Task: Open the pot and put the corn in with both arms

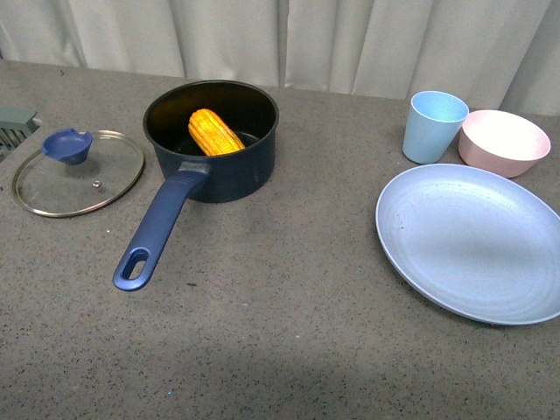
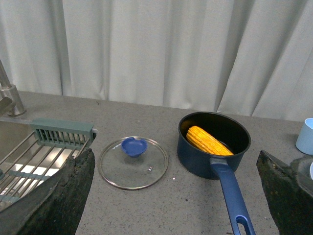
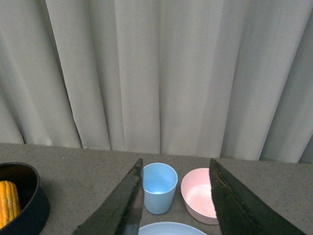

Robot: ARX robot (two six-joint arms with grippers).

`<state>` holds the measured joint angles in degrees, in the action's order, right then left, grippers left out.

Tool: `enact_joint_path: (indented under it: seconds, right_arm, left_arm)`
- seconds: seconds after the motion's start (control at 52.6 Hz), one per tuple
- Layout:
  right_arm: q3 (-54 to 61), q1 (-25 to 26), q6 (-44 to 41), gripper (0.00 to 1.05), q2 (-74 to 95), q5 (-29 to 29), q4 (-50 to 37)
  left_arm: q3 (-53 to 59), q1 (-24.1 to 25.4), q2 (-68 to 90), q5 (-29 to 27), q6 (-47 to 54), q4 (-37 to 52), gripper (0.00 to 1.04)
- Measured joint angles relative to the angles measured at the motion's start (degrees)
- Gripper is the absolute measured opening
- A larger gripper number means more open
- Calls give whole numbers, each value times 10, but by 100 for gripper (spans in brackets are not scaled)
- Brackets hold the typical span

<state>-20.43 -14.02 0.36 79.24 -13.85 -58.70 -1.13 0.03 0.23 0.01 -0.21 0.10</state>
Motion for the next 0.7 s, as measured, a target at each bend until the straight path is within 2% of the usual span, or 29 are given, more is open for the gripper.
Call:
enact_joint_path:
  seconds: [0.057,0.133,0.152,0.361,0.476,0.666,0.704]
  right_arm:
    - [33,17,-1,15,-28,14,2]
    - [61,31,-2,1,-61,31,8]
    - [64,32,-3,0,-65,32,9]
    - [113,59,-3,1,-142,61,37]
    - [146,73,-3,1,-154,70,12]
    - [173,90,-3,1,-232,90,68]
    - [177,106,-3,1,-253,113,83]
  left_arm:
    - [0,0,0,0,0,0,98]
    - [0,0,0,0,0,0,98]
    - [0,0,0,0,0,0,98]
    - [0,0,0,0,0,0,98]
    - [0,0,0,0,0,0,98]
    - [0,0,0,0,0,0,98]
    - [0,0,0,0,0,0,98]
